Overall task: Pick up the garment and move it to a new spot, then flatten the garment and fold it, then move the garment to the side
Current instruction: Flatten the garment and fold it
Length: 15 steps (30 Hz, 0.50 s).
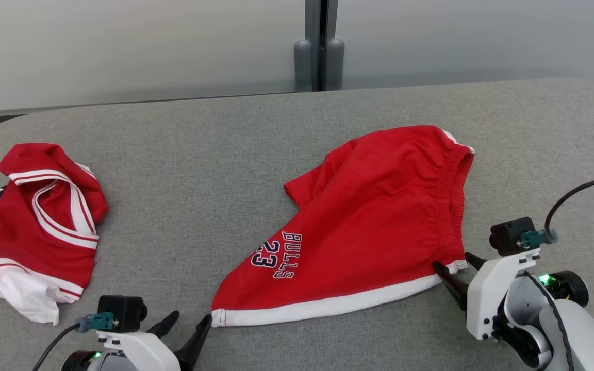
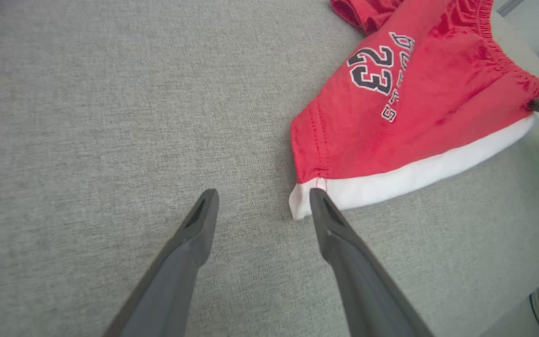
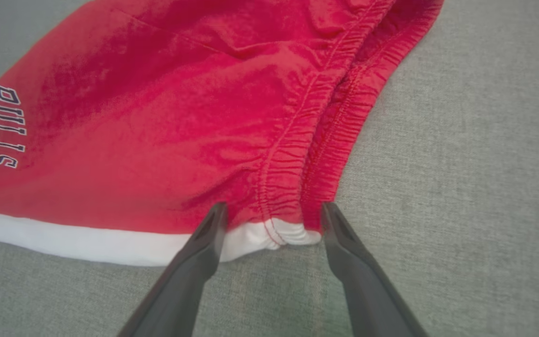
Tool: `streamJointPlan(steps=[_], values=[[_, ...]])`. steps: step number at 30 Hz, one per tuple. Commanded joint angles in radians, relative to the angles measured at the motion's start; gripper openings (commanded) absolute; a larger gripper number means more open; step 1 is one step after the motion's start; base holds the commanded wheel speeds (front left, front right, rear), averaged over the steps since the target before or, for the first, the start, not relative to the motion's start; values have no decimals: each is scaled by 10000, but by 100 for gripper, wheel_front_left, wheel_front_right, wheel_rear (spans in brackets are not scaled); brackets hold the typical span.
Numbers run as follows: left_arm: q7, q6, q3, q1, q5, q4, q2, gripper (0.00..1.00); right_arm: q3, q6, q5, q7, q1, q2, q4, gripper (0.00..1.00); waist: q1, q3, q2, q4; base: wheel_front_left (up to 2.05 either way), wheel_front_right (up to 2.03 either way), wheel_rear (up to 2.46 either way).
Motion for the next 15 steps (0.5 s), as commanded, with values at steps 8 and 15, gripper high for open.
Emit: streamJointPlan(steps=[8,15], values=[[334,-437,-382,-453,16,371,-98,100,280,-3,271,-93,-393,-94,472,100,0,313,0,138,0,0,0],[296,-805,-646,-815,99,575,-312,100,630,-1,429,-242,-560,-31,745,100,0,469,0,104,0,0,0]])
